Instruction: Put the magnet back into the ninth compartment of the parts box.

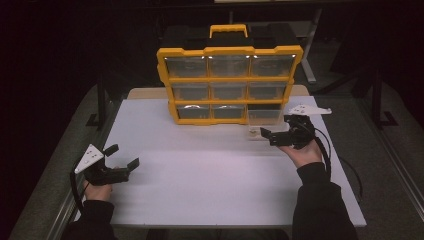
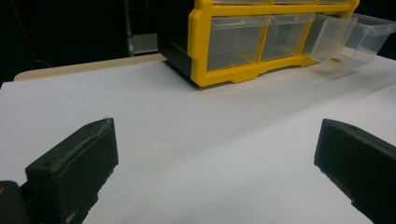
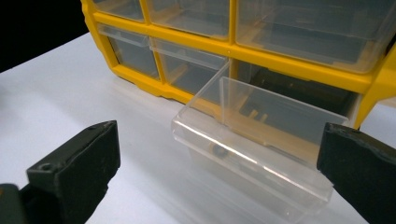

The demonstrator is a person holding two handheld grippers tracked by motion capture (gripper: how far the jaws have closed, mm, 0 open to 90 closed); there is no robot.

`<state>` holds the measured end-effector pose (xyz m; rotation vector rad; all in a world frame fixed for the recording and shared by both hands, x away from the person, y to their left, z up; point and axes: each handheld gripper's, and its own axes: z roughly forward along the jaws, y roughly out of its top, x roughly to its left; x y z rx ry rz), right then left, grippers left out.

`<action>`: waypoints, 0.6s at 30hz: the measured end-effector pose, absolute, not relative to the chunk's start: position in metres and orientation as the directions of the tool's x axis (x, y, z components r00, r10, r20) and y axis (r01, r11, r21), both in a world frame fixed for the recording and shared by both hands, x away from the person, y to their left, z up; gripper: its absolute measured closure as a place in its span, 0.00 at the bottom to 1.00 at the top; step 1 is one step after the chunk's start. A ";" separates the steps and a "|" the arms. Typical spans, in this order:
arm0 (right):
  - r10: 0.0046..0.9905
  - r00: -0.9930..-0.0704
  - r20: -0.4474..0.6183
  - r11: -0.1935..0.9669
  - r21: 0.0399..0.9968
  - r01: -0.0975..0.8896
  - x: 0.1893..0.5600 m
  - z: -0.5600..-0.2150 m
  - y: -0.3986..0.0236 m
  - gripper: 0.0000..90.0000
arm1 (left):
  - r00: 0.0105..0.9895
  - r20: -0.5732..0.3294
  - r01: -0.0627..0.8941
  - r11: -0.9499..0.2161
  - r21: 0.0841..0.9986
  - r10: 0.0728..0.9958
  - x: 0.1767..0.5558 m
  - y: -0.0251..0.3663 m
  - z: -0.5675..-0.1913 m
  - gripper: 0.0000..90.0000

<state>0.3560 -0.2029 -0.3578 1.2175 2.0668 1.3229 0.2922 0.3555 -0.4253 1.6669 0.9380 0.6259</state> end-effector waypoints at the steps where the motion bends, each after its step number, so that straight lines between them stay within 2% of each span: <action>1: 0.833 -0.541 0.114 0.175 0.874 0.454 0.355 -0.359 -0.203 0.00 | 0.552 -0.054 0.270 -0.117 0.956 0.832 0.292 0.355 -0.425 0.00; 18: 0.835 -0.534 0.129 0.156 0.877 0.455 0.334 -0.379 -0.219 0.00 | 0.550 -0.053 0.271 -0.118 0.955 0.834 0.292 0.356 -0.425 0.00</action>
